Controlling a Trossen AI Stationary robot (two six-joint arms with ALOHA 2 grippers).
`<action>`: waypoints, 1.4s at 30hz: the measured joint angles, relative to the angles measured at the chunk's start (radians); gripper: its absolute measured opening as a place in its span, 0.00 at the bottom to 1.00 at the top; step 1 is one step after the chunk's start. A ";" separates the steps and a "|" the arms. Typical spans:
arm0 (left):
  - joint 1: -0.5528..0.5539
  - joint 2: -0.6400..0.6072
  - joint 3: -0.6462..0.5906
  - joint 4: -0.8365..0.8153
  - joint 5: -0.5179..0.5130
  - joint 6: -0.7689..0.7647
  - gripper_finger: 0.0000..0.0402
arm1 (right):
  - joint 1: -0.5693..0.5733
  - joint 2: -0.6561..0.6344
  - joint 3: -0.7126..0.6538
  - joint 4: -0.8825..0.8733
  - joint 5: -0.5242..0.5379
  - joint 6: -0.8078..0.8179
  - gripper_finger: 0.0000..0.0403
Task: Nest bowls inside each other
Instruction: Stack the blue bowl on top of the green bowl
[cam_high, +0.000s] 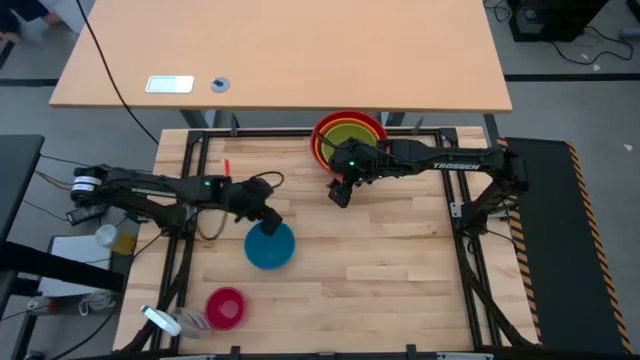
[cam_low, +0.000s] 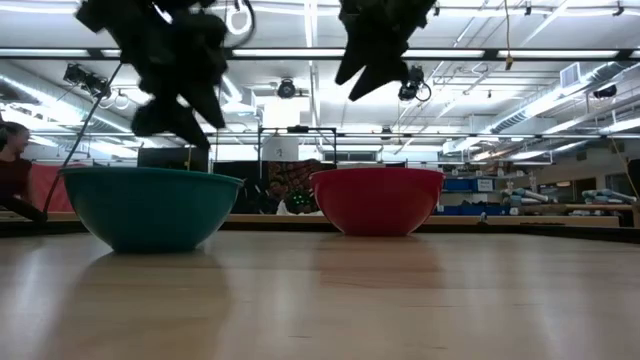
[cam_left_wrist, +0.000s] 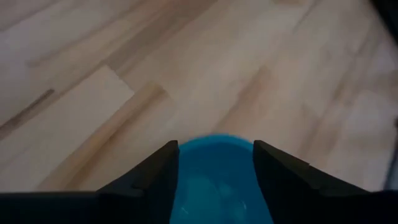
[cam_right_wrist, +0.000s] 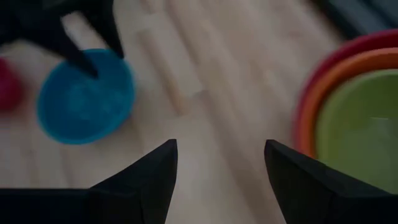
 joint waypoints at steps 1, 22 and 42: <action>-0.006 -0.031 -0.001 -0.015 -0.005 0.000 0.50 | -0.001 0.011 -0.009 0.020 -0.029 -0.001 0.61; -0.068 -0.413 -0.001 -0.128 -0.335 -0.064 0.45 | 0.155 0.534 0.365 0.130 -0.097 0.005 0.60; -0.095 -0.413 -0.002 0.023 -0.388 -0.096 0.45 | 0.157 0.682 0.402 0.162 0.019 -0.014 0.32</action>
